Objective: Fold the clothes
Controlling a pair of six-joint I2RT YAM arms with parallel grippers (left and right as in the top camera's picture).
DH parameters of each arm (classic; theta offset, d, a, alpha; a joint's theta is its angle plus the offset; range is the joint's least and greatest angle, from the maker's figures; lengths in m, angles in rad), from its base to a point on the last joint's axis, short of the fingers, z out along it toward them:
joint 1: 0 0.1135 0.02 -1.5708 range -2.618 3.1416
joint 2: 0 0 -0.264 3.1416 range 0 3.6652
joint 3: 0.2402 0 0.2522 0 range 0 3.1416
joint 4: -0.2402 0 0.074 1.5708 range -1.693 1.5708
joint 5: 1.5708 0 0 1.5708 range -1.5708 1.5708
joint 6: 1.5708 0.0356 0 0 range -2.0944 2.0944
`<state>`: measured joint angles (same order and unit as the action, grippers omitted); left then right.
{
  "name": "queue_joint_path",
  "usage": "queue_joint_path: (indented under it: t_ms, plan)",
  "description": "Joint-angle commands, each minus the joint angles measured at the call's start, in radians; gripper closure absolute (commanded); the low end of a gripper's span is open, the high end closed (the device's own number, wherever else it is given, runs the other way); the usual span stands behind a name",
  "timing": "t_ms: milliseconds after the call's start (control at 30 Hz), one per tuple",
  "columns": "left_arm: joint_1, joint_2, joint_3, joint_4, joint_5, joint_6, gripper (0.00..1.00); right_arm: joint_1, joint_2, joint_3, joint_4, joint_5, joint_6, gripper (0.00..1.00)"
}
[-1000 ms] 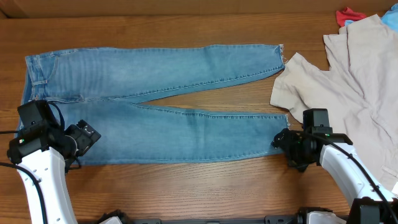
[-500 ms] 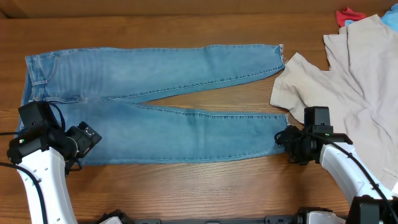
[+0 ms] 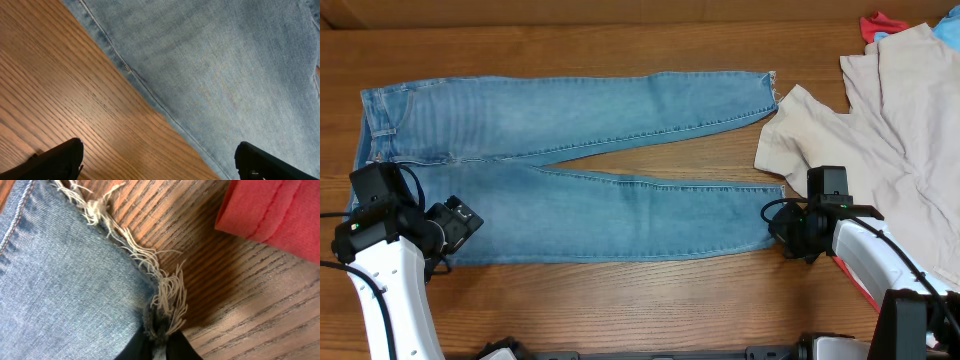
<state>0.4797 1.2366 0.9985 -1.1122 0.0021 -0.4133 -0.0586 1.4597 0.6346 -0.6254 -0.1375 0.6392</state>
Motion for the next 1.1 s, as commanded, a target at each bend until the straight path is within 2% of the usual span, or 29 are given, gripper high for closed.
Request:
queue_joint_path:
  t_ms: [0,100,467,633,833,1067]
  plan:
    - [0.006,0.003,-0.010,-0.002,-0.034,-0.010,0.00,0.000,0.041,-0.039,-0.005,0.013,0.002,0.92]
    - [0.006,0.003,-0.010,-0.008,-0.052,-0.010,0.00,0.000,0.041,-0.039,-0.008,0.013,0.001,0.96]
    - [0.023,0.003,-0.010,0.006,-0.126,-0.086,0.00,0.000,0.041,-0.039,-0.014,0.014,-0.035,0.96]
    - [0.143,0.017,-0.010,0.072,-0.119,-0.065,0.00,0.000,0.041,-0.039,-0.015,0.014,-0.045,0.96]
    - [0.353,0.120,-0.010,0.164,0.077,-0.006,0.00,0.000,0.041,-0.039,-0.015,0.014,-0.045,0.96]
    - [0.436,0.309,-0.009,0.325,0.095,0.005,0.02,0.000,0.041,-0.039,-0.015,0.014,-0.045,0.95]
